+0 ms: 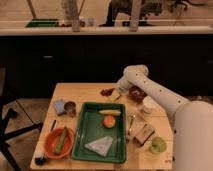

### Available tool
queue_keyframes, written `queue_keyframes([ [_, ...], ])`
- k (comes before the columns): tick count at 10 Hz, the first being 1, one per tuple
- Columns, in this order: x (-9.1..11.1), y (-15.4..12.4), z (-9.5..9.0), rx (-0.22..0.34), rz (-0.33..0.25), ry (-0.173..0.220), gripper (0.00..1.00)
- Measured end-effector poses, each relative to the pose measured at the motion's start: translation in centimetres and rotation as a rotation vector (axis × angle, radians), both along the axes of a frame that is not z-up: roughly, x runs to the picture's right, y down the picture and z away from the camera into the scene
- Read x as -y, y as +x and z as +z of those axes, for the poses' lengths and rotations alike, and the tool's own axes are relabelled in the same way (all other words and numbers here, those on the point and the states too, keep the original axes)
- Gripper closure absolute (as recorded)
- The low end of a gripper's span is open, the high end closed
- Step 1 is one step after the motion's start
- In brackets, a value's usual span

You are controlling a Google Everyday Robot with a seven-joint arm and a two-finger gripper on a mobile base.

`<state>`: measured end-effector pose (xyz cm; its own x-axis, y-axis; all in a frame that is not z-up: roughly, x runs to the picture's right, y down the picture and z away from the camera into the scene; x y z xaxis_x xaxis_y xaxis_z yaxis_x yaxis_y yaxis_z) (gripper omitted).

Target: Place grapes in metal cup

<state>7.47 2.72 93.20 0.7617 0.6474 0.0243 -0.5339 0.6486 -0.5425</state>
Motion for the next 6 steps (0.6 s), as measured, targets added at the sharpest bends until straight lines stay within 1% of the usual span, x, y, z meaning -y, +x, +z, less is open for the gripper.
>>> queue_keyframes([
  [1, 0.2, 0.1, 0.1, -0.002, -0.006, 0.004, 0.20],
  [3, 0.3, 0.3, 0.4, -0.002, -0.039, 0.010, 0.20],
  [6, 0.1, 0.0, 1.2, 0.020, -0.111, 0.031, 0.20],
])
